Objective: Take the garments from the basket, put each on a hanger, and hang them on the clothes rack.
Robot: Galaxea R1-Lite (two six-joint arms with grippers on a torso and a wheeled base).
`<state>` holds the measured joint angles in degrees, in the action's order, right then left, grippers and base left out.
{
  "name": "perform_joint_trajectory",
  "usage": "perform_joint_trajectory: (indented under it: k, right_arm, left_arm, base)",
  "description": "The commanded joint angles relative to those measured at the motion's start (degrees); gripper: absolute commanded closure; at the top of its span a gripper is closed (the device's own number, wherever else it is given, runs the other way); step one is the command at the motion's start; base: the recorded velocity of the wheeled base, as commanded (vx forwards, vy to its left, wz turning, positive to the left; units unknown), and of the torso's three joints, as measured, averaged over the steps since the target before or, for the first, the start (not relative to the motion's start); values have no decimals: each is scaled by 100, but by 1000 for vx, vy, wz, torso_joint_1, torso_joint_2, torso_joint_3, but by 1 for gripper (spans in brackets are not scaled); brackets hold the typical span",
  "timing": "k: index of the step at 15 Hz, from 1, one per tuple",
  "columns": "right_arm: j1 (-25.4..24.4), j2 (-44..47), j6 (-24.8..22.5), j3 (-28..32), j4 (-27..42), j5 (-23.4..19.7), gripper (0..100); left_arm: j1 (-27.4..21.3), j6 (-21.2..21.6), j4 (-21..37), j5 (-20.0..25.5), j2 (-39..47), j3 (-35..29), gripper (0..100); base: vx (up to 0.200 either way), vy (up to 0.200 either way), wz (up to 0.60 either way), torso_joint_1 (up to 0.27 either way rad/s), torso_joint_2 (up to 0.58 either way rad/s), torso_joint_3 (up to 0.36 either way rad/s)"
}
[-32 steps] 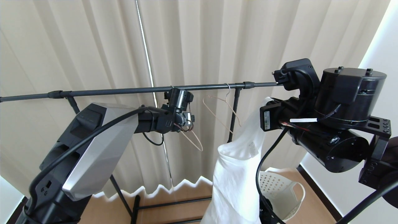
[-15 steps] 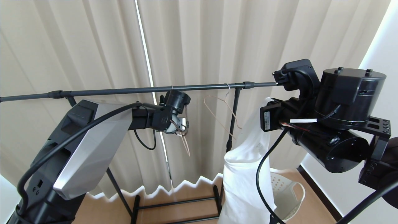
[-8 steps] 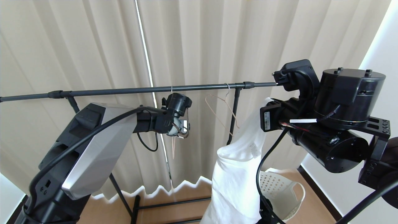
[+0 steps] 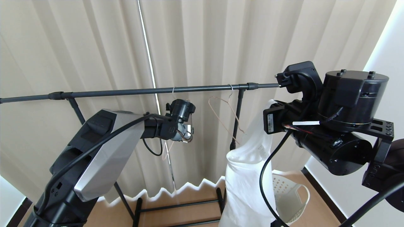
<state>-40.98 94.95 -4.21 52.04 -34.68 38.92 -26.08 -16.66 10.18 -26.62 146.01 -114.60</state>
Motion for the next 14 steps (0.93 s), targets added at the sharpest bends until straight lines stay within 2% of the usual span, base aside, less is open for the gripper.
perform_joint_trajectory:
  k: [1, 8, 14]
  right_arm:
    - [-6, 23, -1, -1, -3, 1, 100]
    - [-6, 6, -1, -1, -3, 1, 100]
    - [3, 23, -1, -1, -3, 1, 100]
  left_arm:
    - [-20, -3, 2, -1, 16, 1, 0]
    - [-29, -12, 2, -18, -28, 1, 0]
    - [173, -21, 2, -9, -99, 1, 0]
  base:
    - [0, 0, 0, 0, 0, 0]
    - [0, 0, 0, 0, 0, 0]
    - [0, 0, 0, 0, 0, 0]
